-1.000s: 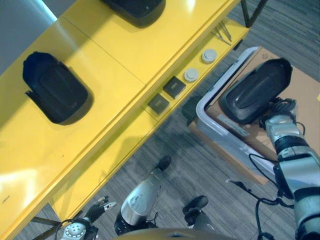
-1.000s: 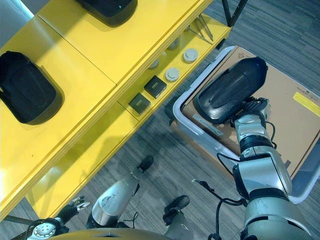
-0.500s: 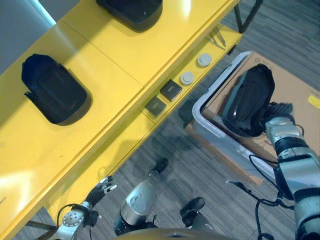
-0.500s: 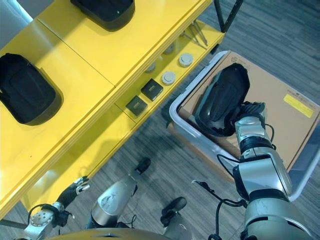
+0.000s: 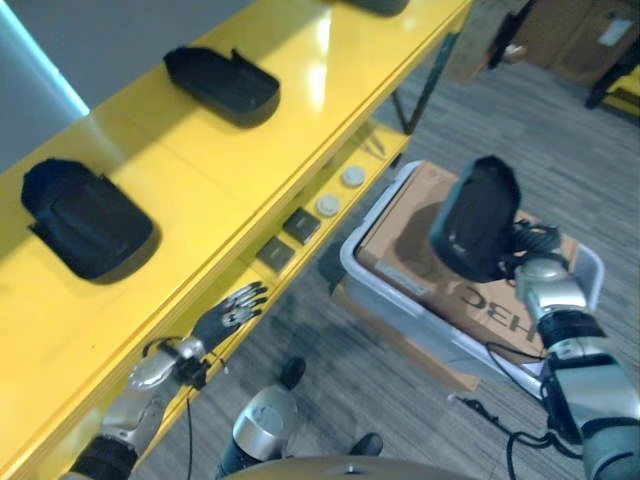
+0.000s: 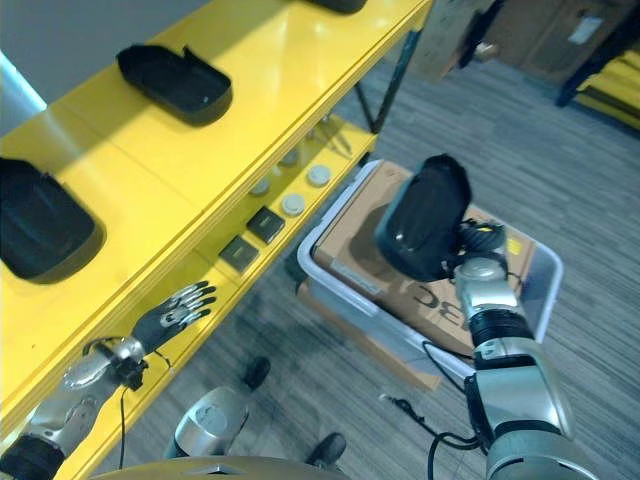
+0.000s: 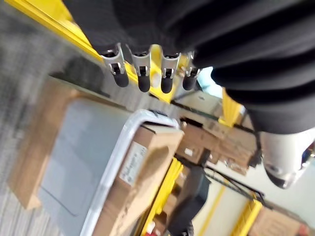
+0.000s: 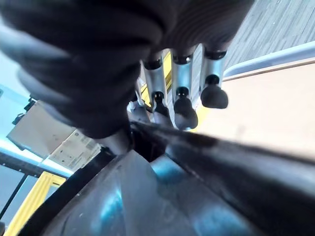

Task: Move parts from the plastic box to the shelf.

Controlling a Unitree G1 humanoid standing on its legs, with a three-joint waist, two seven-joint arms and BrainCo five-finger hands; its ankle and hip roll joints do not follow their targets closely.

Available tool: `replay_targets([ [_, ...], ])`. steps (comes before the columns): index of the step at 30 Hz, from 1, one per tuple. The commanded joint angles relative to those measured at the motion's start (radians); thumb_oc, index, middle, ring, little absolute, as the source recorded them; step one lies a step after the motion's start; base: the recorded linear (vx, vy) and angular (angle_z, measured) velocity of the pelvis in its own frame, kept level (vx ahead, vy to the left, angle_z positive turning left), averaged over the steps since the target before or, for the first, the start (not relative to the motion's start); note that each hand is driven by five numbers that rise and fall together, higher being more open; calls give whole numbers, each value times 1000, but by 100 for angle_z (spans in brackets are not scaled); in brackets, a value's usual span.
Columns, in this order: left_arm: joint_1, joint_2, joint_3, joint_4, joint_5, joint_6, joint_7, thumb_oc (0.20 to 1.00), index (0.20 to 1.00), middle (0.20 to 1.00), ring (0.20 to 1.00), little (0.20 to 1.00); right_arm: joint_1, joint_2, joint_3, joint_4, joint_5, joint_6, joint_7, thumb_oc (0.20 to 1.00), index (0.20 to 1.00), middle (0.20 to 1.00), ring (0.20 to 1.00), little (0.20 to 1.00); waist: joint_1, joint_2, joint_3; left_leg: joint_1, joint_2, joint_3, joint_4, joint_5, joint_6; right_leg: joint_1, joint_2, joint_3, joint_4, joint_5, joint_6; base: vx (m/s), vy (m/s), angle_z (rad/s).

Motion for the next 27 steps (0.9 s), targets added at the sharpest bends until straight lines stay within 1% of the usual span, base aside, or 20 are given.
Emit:
replay_targets([
  [1, -22, -35, -74, -25, -39, 199, 9, 1000, 1000, 1000, 1000, 1000, 19, -24, 80, -93, -68, -28, 2, 200, 200, 200, 200, 200, -23, -15, -97, -4, -33, -72, -54, -35, 43, -57, 31, 93, 101, -50, 30, 97, -36, -17],
  [2, -54, -55, -86, -49, -52, 292, 43, 1000, 1000, 1000, 1000, 1000, 26, -7, 93, -114, -84, -19, 13, 200, 200, 200, 200, 200, -40, -15, -113, 10, -29, -62, -55, -36, 45, -47, 33, 108, 98, -49, 31, 124, -33, -24],
  [3, -84, -68, -104, -51, -62, 335, 76, 1000, 1000, 1000, 1000, 1000, 36, 7, 106, -129, -97, -21, 25, 200, 200, 200, 200, 200, -57, -14, -125, 23, -26, -53, -56, -37, 46, -41, 34, 120, 96, -47, 33, 107, -27, -22],
  [4, -91, -70, -109, -51, -54, 344, 78, 1000, 1000, 1000, 1000, 1000, 39, 9, 108, -132, -98, -22, 28, 200, 200, 200, 200, 200, -60, -14, -126, 26, -25, -50, -57, -38, 46, -39, 35, 123, 94, -46, 33, 90, -21, -30],
  [5, -138, -87, -133, -28, -34, 389, 98, 1000, 1000, 1000, 1000, 1000, 42, 22, 124, -145, -108, -27, 49, 200, 200, 200, 200, 200, -84, -11, -139, 41, -21, -34, -58, -39, 47, -32, 36, 139, 91, -44, 35, 46, -14, -30],
  [6, -139, -88, -134, -27, -33, 389, 98, 1000, 1000, 1000, 1000, 1000, 42, 21, 124, -145, -108, -27, 49, 200, 200, 200, 200, 200, -83, -10, -138, 42, -20, -33, -58, -40, 47, -31, 36, 140, 91, -44, 35, 63, -17, -30],
  [7, -174, -103, -152, -16, -34, 429, 128, 1000, 1000, 1000, 1000, 1000, 44, 32, 136, -154, -117, -31, 61, 200, 200, 200, 200, 200, -98, -8, -146, 49, -18, -22, -59, -41, 47, -26, 37, 151, 88, -44, 36, 36, -11, -26],
  [8, -194, -110, -160, -7, -41, 456, 151, 1000, 1000, 1000, 1000, 1000, 44, 38, 143, -160, -121, -32, 68, 200, 200, 200, 200, 200, -106, -6, -150, 54, -16, -16, -60, -42, 47, -23, 37, 155, 87, -44, 37, 41, -13, -21],
  [9, -201, -113, -163, -5, -44, 470, 160, 1000, 1000, 1000, 1000, 1000, 45, 40, 146, -162, -122, -32, 71, 200, 200, 200, 200, 200, -109, -6, -151, 56, -15, -13, -60, -42, 48, -22, 37, 158, 87, -44, 38, 54, -7, -20],
  [10, -261, -135, -191, 34, -86, 522, 229, 1000, 1000, 1000, 1000, 1000, 43, 60, 169, -174, -128, -33, 87, 200, 200, 200, 200, 200, -134, -1, -161, 69, -9, 8, -61, -44, 48, -17, 37, 171, 87, -44, 40, 66, -11, -24],
  [11, -297, -151, -205, 63, -110, 558, 271, 1000, 1000, 1000, 1000, 1000, 40, 72, 184, -184, -134, -32, 98, 200, 200, 200, 200, 200, -150, 2, -166, 78, -6, 24, -63, -46, 49, -13, 38, 181, 84, -43, 42, 99, -14, -34],
  [12, -344, -175, -232, 129, -95, 550, 308, 1000, 1000, 1000, 1000, 1000, 33, 93, 212, -190, -136, -31, 107, 200, 200, 200, 200, 200, -172, 6, -174, 87, 1, 50, -63, -48, 49, -7, 38, 192, 81, -43, 44, 81, -17, -44],
  [13, -366, -189, -246, 157, -85, 552, 330, 1000, 1000, 1000, 1000, 1000, 31, 105, 223, -193, -141, -31, 111, 200, 200, 200, 200, 200, -183, 9, -177, 92, 5, 61, -63, -49, 48, -5, 37, 197, 81, -44, 45, 62, -14, -43],
  [14, -372, -193, -250, 164, -80, 552, 338, 1000, 1000, 1000, 1000, 1000, 31, 108, 226, -194, -145, -32, 113, 200, 200, 200, 200, 200, -185, 10, -177, 94, 6, 65, -64, -49, 48, -5, 37, 199, 82, -44, 46, 46, -14, -41],
  [16, -407, -224, -276, 230, -102, 528, 367, 1000, 1000, 1000, 1000, 1000, 25, 128, 254, -203, -143, -25, 115, 200, 200, 200, 200, 200, -204, 13, -180, 103, 13, 87, -63, -52, 47, -1, 36, 206, 81, -45, 47, 54, -17, -19],
  [21, -476, -286, -304, 296, -157, 534, 471, 1000, 1000, 1000, 1000, 1000, 29, 181, 298, -214, -158, -20, 118, 200, 200, 200, 200, 200, -243, 17, -184, 124, 30, 138, -65, -61, 44, 13, 32, 216, 74, -46, 50, 54, -24, -22],
  [22, -497, -306, -317, 327, -160, 524, 498, 1000, 1000, 1000, 1000, 1000, 26, 195, 315, -209, -161, -27, 125, 200, 200, 200, 200, 200, -255, 18, -186, 129, 35, 155, -64, -63, 42, 17, 32, 217, 71, -47, 51, 46, -30, -24],
  [25, -517, -332, -324, 360, -176, 499, 530, 1000, 1000, 1000, 1000, 1000, 20, 207, 329, -210, -171, -33, 148, 200, 200, 200, 200, 200, -269, 17, -188, 134, 41, 171, -65, -65, 39, 19, 33, 216, 70, -49, 51, 24, -20, -16],
  [26, -529, -351, -329, 376, -202, 472, 552, 1000, 1000, 1000, 1000, 1000, 14, 214, 340, -214, -178, -33, 167, 200, 200, 200, 200, 200, -275, 16, -188, 136, 44, 180, -63, -67, 37, 20, 33, 215, 70, -49, 51, 24, -22, -15],
  [27, -533, -361, -329, 380, -213, 460, 566, 1000, 1000, 1000, 1000, 1000, 13, 218, 345, -218, -182, -32, 171, 200, 200, 200, 200, 200, -278, 16, -189, 137, 45, 182, -62, -67, 36, 20, 32, 215, 70, -50, 51, 22, -19, -18],
])
